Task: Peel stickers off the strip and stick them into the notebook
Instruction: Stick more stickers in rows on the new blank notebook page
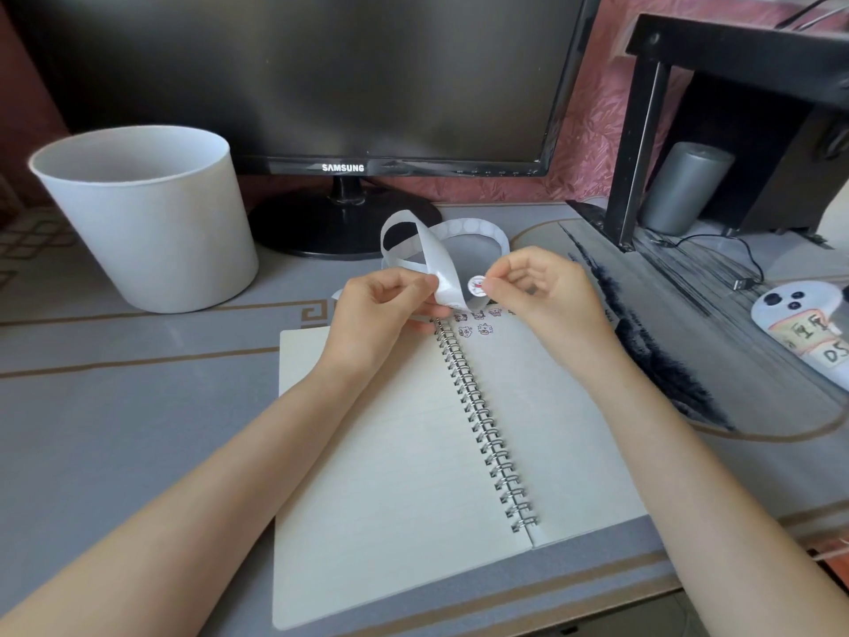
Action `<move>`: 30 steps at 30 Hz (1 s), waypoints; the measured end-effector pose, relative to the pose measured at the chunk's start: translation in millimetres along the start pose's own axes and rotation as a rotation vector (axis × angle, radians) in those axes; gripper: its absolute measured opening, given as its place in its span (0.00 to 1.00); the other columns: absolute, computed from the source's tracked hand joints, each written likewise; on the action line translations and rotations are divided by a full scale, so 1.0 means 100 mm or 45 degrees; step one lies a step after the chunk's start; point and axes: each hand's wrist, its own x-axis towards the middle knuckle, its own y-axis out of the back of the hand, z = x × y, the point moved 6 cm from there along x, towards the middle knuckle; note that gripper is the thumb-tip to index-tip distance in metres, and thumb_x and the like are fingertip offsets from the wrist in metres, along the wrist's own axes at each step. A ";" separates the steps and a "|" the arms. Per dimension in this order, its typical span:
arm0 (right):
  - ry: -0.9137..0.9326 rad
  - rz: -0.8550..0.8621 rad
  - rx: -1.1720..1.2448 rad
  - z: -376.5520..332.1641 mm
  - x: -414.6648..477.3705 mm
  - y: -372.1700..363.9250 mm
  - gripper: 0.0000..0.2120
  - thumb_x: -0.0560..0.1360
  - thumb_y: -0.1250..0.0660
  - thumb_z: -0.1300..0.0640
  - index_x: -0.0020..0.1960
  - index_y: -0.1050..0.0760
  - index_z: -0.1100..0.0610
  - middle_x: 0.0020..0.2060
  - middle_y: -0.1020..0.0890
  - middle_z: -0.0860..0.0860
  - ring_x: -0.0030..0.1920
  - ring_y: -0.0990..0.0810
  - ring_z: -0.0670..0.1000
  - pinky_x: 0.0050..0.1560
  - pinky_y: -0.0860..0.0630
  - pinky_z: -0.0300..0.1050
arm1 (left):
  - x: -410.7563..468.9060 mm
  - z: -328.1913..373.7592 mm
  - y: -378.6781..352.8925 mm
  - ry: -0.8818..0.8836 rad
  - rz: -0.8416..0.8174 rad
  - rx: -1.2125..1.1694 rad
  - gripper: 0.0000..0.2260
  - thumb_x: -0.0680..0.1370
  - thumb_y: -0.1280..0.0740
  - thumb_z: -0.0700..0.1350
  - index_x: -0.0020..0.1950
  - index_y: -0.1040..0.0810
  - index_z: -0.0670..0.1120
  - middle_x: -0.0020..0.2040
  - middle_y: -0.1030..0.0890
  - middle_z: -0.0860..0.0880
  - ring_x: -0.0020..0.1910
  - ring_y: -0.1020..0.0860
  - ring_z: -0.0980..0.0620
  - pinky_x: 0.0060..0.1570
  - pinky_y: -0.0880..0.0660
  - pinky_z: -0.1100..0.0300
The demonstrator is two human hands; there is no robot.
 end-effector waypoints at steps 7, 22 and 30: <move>-0.441 0.029 -0.085 0.32 0.00 0.22 0.02 0.71 0.29 0.61 0.43 0.21 0.58 0.34 0.20 0.51 0.29 0.27 0.43 0.25 0.35 0.26 | 0.00 -0.01 0.01 -0.005 0.018 -0.005 0.07 0.78 0.34 0.39 0.45 0.21 0.36 0.41 0.17 0.39 0.39 0.17 0.50 0.44 0.21 0.60; -0.477 -0.065 -0.237 0.43 0.00 0.19 0.03 0.68 0.26 0.58 0.40 0.19 0.57 0.34 0.17 0.50 0.31 0.26 0.44 0.42 0.30 0.42 | 0.00 -0.01 0.01 0.014 0.019 -0.031 0.06 0.78 0.34 0.39 0.43 0.21 0.39 0.38 0.16 0.43 0.40 0.17 0.50 0.46 0.21 0.60; -0.482 -0.047 -0.289 0.50 0.02 0.20 0.04 0.66 0.25 0.55 0.37 0.18 0.54 0.34 0.16 0.48 0.35 0.23 0.46 0.45 0.26 0.47 | 0.00 -0.02 0.01 0.010 0.015 -0.010 0.06 0.78 0.34 0.40 0.43 0.21 0.39 0.38 0.16 0.43 0.40 0.17 0.50 0.49 0.21 0.58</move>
